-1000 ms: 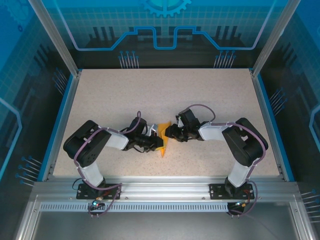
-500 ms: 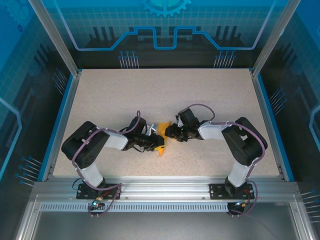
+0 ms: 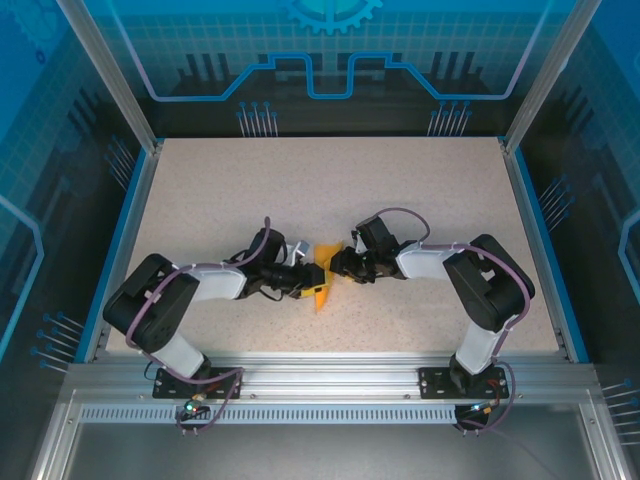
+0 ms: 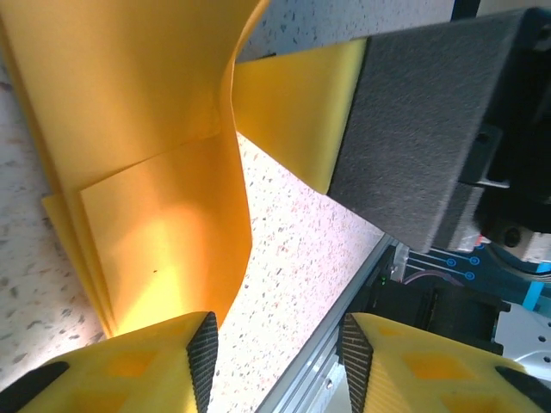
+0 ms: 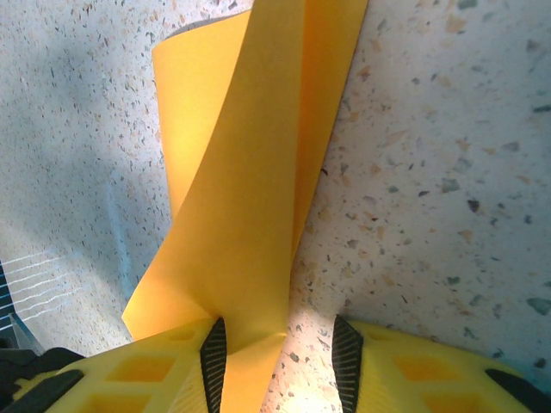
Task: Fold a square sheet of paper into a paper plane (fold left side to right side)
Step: Fold the wing for the fifth time at the center of the table.
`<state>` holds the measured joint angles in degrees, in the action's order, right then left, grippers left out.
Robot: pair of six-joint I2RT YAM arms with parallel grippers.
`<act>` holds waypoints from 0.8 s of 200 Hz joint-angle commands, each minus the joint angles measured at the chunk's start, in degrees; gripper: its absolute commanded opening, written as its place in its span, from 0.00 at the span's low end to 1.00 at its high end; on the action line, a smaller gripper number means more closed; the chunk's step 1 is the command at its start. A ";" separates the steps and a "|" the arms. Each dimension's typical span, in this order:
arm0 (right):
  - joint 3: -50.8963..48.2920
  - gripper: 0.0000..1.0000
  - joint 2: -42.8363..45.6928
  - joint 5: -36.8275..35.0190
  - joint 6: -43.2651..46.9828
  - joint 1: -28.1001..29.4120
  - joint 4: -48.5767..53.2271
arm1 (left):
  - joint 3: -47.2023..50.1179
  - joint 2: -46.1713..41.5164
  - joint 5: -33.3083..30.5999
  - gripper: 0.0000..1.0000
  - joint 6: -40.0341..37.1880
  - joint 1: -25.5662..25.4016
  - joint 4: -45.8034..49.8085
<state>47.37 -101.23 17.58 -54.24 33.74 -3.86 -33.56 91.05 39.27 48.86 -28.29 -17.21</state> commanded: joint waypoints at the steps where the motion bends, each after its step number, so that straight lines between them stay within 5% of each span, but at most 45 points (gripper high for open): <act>1: -0.09 0.42 -3.97 -0.69 -0.04 0.98 0.91 | -0.24 -3.05 -0.75 0.48 -3.88 2.19 5.99; 49: 0.17 0.42 -4.02 -0.46 0.15 0.98 0.87 | -5.38 -0.42 0.58 0.48 -6.50 6.00 9.09; 160: 0.03 0.42 -3.71 -0.43 0.44 1.07 1.13 | -14.29 10.95 2.02 0.40 -9.42 6.24 10.17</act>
<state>47.62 -101.23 17.61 -54.22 33.71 -3.44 -45.84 100.29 39.53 41.54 -22.44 -8.78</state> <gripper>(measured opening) 0.416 0.404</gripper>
